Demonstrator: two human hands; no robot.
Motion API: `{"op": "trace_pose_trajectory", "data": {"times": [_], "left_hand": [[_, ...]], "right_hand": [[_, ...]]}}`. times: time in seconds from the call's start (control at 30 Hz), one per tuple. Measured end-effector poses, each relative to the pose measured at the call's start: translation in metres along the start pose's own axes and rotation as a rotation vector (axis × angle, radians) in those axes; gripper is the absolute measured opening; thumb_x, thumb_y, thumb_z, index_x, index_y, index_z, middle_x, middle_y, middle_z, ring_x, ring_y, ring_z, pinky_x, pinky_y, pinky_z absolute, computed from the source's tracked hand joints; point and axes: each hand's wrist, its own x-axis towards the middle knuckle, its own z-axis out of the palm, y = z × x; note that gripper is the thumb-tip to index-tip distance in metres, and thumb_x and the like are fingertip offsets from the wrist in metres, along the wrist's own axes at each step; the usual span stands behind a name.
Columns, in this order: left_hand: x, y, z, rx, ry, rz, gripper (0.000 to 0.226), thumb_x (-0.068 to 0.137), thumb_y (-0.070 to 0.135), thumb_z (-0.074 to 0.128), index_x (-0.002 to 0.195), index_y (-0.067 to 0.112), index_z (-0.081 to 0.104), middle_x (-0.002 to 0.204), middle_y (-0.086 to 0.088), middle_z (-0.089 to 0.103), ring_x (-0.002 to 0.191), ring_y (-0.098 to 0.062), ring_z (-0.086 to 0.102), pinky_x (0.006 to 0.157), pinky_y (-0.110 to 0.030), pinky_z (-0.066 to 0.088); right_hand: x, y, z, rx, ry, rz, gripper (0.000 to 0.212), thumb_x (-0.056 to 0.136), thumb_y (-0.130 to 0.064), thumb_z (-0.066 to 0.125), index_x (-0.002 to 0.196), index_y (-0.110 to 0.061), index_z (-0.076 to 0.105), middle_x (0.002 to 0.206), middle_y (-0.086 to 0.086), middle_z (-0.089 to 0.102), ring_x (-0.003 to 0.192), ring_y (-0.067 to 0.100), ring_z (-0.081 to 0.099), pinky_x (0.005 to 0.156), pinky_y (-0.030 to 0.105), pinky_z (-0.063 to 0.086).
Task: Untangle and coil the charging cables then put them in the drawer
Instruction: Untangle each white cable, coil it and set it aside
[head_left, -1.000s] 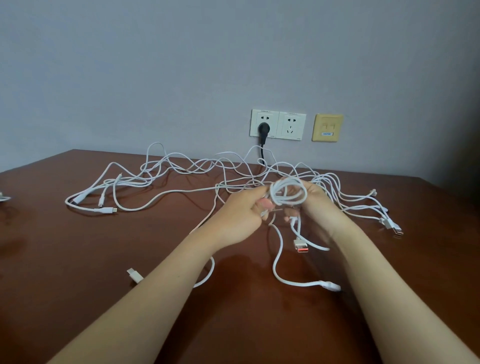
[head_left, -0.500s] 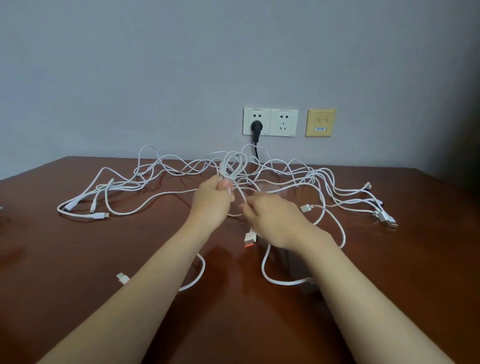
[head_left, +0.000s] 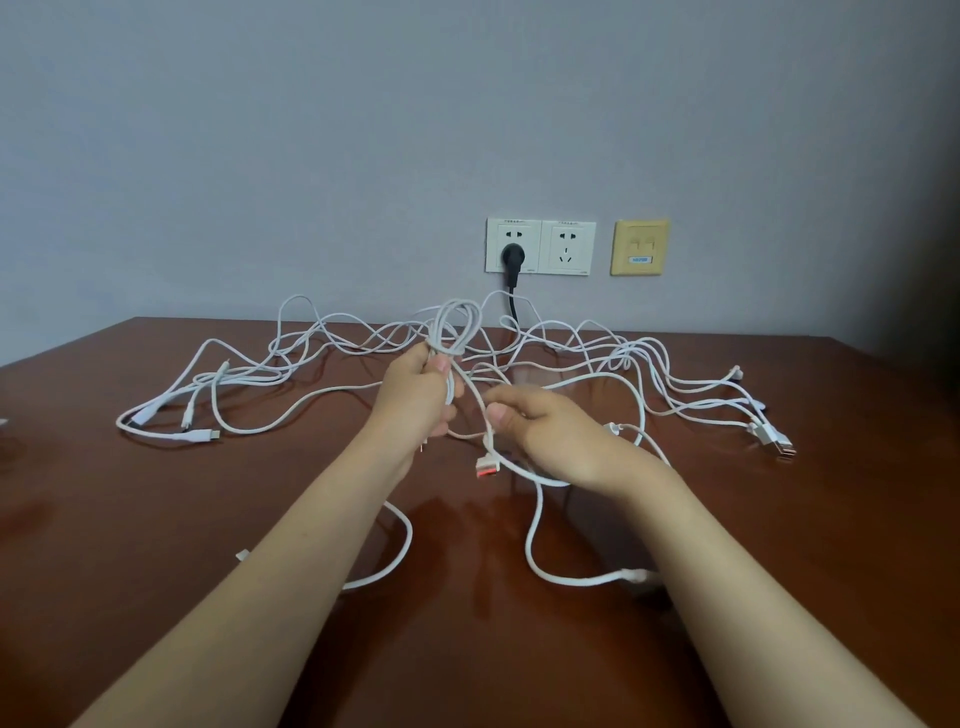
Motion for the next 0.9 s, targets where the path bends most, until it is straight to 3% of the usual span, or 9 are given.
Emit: {"op": "trace_pose_trajectory", "data": {"times": [0.07,0.13,0.23,0.3,0.37,0.47,0.6,0.77,0.9], "left_hand": [[0.002,0.0,-0.002,0.012,0.04,0.02,0.031,0.101,0.011,0.029,0.079,0.02,0.047,0.064,-0.002,0.042,0.047,-0.013,0.028,0.035,-0.012,0.022],[0.008,-0.005,-0.006,0.061,0.135,0.054,0.03,0.1,0.012,0.03,0.077,0.022,0.047,0.065,-0.002,0.044,0.05,-0.02,0.032,0.042,-0.018,0.027],[0.014,-0.01,-0.013,0.121,0.274,0.087,0.024,0.097,0.014,0.033,0.08,0.019,0.049,0.077,-0.014,0.054,0.07,-0.04,0.043,0.062,-0.038,0.041],[0.013,-0.01,-0.015,0.21,0.328,0.096,0.019,0.096,0.013,0.033,0.092,0.015,0.051,0.098,-0.023,0.059,0.093,-0.046,0.052,0.077,-0.045,0.045],[0.01,-0.01,-0.017,0.337,0.368,0.115,0.021,0.096,0.01,0.034,0.104,0.01,0.054,0.104,-0.016,0.059,0.102,-0.037,0.052,0.074,-0.037,0.036],[0.007,-0.01,-0.019,0.431,0.415,0.111,0.025,0.096,0.009,0.035,0.113,0.007,0.052,0.112,-0.015,0.058,0.105,-0.035,0.05,0.073,-0.031,0.03],[0.007,-0.012,-0.019,0.448,0.427,0.07,0.025,0.096,0.009,0.034,0.114,0.005,0.051,0.116,-0.017,0.057,0.106,-0.035,0.049,0.072,-0.03,0.028],[0.008,-0.012,-0.016,0.445,0.46,0.069,0.026,0.096,0.01,0.035,0.115,0.004,0.051,0.115,-0.017,0.057,0.106,-0.036,0.051,0.074,-0.032,0.032],[0.02,-0.02,-0.031,0.276,0.526,-0.026,0.022,0.095,0.012,0.037,0.108,0.004,0.053,0.11,-0.019,0.061,0.101,-0.039,0.057,0.08,-0.041,0.047]], "right_hand": [[-0.001,-0.001,-0.005,0.002,0.014,0.013,0.036,0.093,-0.033,0.053,0.126,-0.022,0.049,0.105,0.003,0.053,0.076,0.008,0.052,0.074,0.023,0.041],[-0.003,-0.003,-0.009,-0.003,0.013,0.039,0.044,0.084,-0.043,0.061,0.123,-0.028,0.047,0.096,0.0,0.054,0.075,0.009,0.052,0.071,0.023,0.039],[-0.007,-0.009,-0.01,0.017,0.003,-0.009,0.023,0.079,-0.042,0.069,0.085,-0.02,0.062,0.06,-0.008,0.052,0.053,0.004,0.044,0.059,0.02,0.034],[-0.009,-0.012,-0.011,-0.037,-0.006,-0.029,0.028,0.081,-0.037,0.067,0.061,-0.019,0.065,0.046,-0.003,0.047,0.043,0.004,0.037,0.053,0.019,0.03],[-0.011,-0.016,-0.013,-0.126,0.0,-0.033,0.031,0.081,-0.032,0.067,0.054,-0.017,0.067,0.048,0.004,0.048,0.043,0.005,0.037,0.054,0.022,0.03],[-0.013,-0.02,-0.016,-0.461,0.027,0.001,0.03,0.084,-0.043,0.061,0.066,-0.02,0.068,0.055,-0.005,0.053,0.057,0.004,0.048,0.059,0.025,0.032],[-0.013,-0.023,-0.013,-0.902,0.196,0.048,0.029,0.093,-0.041,0.045,0.095,-0.019,0.064,0.104,0.005,0.065,0.104,0.028,0.056,0.072,0.03,0.031],[-0.013,-0.028,-0.003,-0.976,0.304,0.102,0.023,0.085,-0.023,0.049,0.101,-0.011,0.061,0.106,0.01,0.063,0.102,0.033,0.059,0.07,0.028,0.03],[-0.017,-0.028,-0.008,-1.026,0.296,0.09,0.008,0.084,-0.022,0.046,0.078,-0.016,0.048,0.1,0.011,0.064,0.096,0.033,0.059,0.075,0.03,0.033]]}}
